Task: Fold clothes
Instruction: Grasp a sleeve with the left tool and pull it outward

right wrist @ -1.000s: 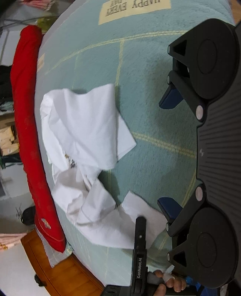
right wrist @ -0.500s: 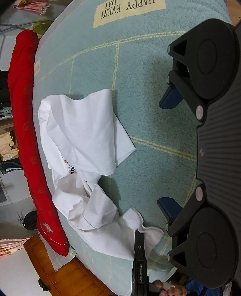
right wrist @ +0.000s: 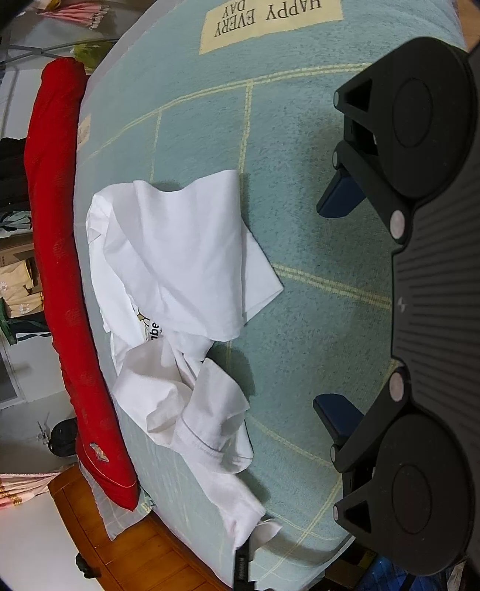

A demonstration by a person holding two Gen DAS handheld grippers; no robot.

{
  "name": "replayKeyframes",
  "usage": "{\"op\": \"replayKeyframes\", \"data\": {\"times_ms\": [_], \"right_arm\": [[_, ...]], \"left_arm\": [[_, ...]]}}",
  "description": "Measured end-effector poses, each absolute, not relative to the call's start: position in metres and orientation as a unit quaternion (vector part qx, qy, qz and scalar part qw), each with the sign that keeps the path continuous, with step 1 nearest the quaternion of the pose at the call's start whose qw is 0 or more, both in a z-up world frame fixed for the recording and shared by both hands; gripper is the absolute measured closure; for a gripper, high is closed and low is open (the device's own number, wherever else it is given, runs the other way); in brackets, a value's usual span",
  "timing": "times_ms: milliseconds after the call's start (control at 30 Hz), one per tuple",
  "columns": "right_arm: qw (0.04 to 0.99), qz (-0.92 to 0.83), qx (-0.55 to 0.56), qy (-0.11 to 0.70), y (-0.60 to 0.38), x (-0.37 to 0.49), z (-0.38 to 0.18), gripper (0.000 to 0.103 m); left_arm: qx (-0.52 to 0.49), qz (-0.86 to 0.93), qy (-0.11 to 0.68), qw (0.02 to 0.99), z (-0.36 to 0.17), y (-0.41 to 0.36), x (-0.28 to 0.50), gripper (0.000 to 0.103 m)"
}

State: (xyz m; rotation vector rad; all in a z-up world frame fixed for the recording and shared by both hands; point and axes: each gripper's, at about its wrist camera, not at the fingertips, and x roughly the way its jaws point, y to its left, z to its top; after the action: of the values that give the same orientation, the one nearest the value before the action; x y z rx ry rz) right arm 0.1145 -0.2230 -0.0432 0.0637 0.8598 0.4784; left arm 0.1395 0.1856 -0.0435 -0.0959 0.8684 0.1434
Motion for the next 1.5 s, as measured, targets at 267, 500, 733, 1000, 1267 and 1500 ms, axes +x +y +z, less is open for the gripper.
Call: {"op": "replayKeyframes", "data": {"times_ms": [267,500,733,1000,1267,1500], "right_arm": [[0.884,0.227,0.016,0.409,-0.211,0.121,-0.036,0.000],[0.889,0.227,-0.005,0.398,-0.191,0.130,-0.027,0.000],[0.895,0.220,-0.017,0.389,-0.179,0.142,-0.018,0.000],[0.899,0.206,-0.024,0.386,-0.171,0.155,-0.016,0.000],[0.894,0.220,-0.031,0.388,-0.159,0.158,-0.020,0.000],[0.894,0.230,-0.031,0.383,-0.156,0.152,-0.016,0.000]], "left_arm": [[-0.033,0.134,0.438,0.889,-0.034,0.254,0.171,0.100],[-0.029,0.172,0.463,0.869,-0.039,0.298,0.211,0.100],[-0.018,0.214,0.483,0.849,-0.048,0.341,0.247,0.100],[-0.062,0.243,0.488,0.836,-0.061,0.385,0.274,0.092],[-0.097,0.255,0.457,0.846,-0.058,0.406,0.257,0.058],[-0.189,0.284,0.422,0.840,-0.043,0.427,0.222,0.056]]}}
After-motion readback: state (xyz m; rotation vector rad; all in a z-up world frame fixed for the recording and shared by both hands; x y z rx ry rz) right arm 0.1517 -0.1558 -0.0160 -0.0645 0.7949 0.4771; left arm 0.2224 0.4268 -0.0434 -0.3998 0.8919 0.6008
